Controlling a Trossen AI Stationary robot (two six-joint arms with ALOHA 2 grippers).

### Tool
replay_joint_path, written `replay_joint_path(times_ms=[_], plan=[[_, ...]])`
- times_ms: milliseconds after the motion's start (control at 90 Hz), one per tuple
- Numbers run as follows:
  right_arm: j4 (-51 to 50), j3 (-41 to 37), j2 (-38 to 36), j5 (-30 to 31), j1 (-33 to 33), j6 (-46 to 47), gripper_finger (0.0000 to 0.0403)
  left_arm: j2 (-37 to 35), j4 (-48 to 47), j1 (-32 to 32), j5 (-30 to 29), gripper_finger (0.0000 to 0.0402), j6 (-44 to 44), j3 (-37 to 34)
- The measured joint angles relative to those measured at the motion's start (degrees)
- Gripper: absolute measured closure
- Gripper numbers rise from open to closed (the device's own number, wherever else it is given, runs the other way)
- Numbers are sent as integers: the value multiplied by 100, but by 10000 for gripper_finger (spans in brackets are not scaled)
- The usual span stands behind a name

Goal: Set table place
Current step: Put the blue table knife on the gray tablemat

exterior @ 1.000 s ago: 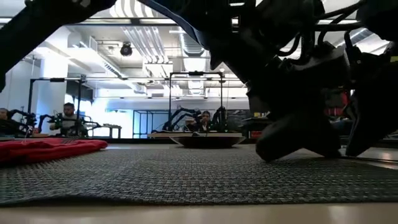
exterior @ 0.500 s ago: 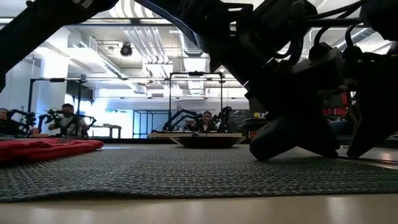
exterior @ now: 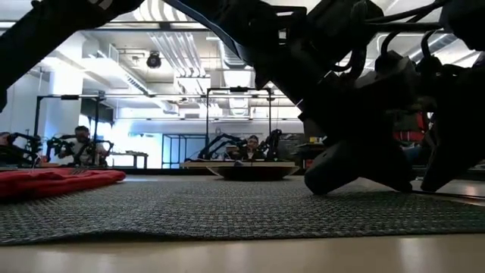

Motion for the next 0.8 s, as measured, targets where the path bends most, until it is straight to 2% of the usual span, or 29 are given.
replay_joint_path(times_ms=[278, 611, 800], plan=[[-768, 168, -676, -339, 11, -78, 403, -51, 186, -30, -255, 326, -301, 26], [-615, 57, -344, -243, 17, 1205, 403, -51, 203, -20, -216, 326, -342, 24], [-378, 55, -307, -329, 20, 1340, 403, -53, 192, -20, -255, 326, -364, 18]])
